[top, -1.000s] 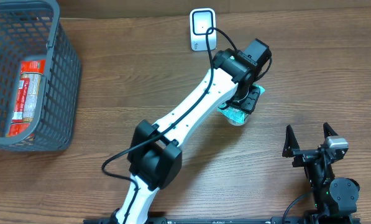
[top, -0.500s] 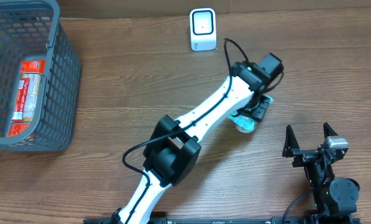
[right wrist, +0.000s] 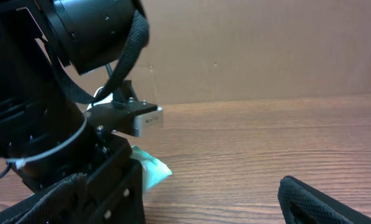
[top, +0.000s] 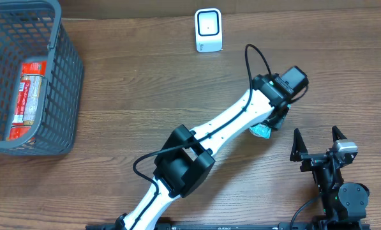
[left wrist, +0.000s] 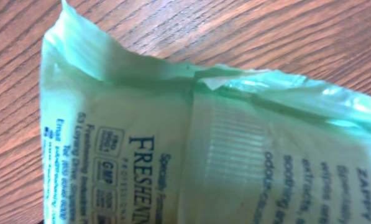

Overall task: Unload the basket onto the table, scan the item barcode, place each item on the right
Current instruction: 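Carry the packet with the left gripper toward the white scanner, then hold the packet in front of the scanner with the left gripper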

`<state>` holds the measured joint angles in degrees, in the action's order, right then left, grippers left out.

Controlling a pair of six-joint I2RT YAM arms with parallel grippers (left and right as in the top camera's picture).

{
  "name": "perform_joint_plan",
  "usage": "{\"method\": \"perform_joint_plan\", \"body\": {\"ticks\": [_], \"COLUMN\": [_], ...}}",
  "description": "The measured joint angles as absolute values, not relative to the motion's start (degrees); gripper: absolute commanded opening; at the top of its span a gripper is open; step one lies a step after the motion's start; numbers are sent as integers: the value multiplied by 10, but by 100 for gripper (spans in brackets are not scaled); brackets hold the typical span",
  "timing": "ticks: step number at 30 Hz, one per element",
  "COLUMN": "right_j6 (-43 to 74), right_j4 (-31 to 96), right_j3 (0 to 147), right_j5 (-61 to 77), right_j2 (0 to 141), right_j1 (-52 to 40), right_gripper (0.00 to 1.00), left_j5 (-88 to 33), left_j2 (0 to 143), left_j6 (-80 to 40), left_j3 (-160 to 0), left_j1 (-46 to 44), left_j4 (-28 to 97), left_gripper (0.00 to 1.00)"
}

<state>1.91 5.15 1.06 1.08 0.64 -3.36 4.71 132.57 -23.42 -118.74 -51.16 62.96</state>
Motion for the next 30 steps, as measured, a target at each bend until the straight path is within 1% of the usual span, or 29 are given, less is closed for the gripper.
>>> {"method": "perform_joint_plan", "body": {"ticks": [7, 20, 22, 23, 26, 28, 30], "right_j6": [19, 19, 19, 19, 19, 19, 19], "right_j4": [51, 51, 51, 51, 51, 51, 52], "right_j3": [11, 11, 11, 11, 11, 11, 11], "right_j5": [11, 11, 11, 11, 11, 11, 11], "right_j2": [6, 6, 6, 6, 6, 6, 6], "right_j1": [-34, -34, -34, -34, -34, -34, -34], "right_gripper": [100, 100, 100, 100, 100, 100, 100], "left_j5": [76, 86, 87, 87, 87, 88, 88], "left_j2": [1326, 1332, 1333, 1333, 1333, 1333, 1333], "left_j6": [-239, -239, -240, -241, -239, -240, -245], "left_j3": [-1187, -1175, -1167, -1167, -1166, -1164, -1161], "left_j1": [-541, -539, -539, -539, -539, -539, -539], "left_j4": [629, 607, 601, 599, 597, 597, 597], "left_gripper": [39, 41, 45, 50, 70, 79, 83]}}
